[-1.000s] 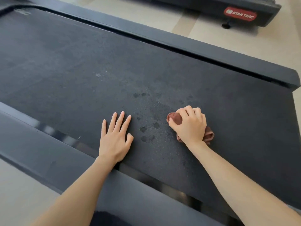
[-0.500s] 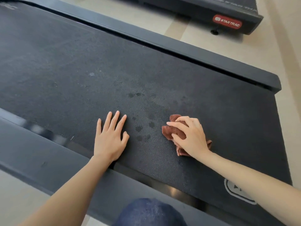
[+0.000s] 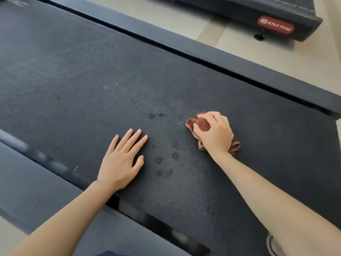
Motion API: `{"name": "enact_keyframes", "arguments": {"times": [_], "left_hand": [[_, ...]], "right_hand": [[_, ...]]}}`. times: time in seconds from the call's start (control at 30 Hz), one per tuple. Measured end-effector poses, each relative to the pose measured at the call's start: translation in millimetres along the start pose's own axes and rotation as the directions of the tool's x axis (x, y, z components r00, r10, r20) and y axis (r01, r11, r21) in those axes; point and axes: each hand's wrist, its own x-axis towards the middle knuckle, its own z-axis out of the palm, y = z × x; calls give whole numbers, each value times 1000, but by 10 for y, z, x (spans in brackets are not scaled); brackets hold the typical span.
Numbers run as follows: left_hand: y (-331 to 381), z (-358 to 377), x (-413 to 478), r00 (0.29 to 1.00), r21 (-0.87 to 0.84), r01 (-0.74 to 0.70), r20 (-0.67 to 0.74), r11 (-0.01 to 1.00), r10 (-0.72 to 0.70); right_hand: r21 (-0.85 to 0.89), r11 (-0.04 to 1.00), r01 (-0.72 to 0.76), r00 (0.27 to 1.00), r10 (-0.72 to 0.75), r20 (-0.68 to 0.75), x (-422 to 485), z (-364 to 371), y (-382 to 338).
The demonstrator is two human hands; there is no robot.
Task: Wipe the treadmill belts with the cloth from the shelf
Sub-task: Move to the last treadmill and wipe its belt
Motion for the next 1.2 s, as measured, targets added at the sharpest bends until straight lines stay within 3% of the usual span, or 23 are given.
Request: {"name": "enact_keyframes", "arguments": {"times": [0.17,0.33,0.6,0.73,0.8,1.07,1.2], "left_hand": [[14,-45,6,1000,-1,-14,16,1000,14],[20,-61,4,1000,-10,-9,16,1000,10],[15,-46,4,1000,-16,-8,12,1000,8],[1,-22,2,1000,-14,-11,7,1000,11],[6,-18,6,1000,-15,-8,5,1000,8],[18,-47,3,1000,-22,2,-9,1000,-2],[18,-57,2,1000,-14,5,6,1000,-5]], "right_hand": [[-19,998,66,997,-66,35,599,212,-9],[-2,997,71,997,-71,29,618,204,20],[65,992,104,993,-107,40,-967,-571,288],[-9,998,55,998,-55,-12,-1395,-684,335],[-29,999,38,999,-39,-19,-1207,-603,270],[20,978,206,976,-207,60,338,294,-429],[-71,986,154,987,-150,59,547,537,-678]]}}
